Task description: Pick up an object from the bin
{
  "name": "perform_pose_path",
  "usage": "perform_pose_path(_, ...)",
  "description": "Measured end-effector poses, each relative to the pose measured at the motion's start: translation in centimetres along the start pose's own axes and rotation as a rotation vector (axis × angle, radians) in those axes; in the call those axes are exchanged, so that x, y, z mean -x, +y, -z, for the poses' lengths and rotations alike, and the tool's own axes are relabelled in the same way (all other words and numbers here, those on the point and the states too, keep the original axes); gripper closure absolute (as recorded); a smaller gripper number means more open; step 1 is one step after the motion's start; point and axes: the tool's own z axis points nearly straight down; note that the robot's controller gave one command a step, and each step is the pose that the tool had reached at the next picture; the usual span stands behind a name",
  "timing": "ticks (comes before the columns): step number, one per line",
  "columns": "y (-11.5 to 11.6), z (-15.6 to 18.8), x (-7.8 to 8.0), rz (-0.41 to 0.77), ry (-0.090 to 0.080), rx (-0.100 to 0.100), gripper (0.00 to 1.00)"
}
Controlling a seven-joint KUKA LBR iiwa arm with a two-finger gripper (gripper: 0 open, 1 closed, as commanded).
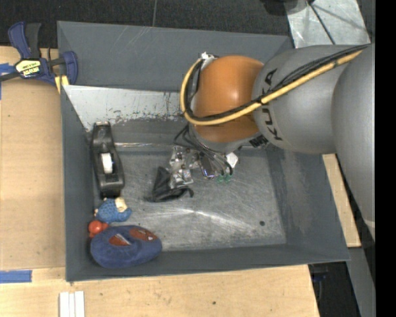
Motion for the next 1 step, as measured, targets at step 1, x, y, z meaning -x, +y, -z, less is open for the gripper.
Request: perform_pose_path(1,-0.03,1.43,0.15,-0.002,0.0,0.0,1.0)
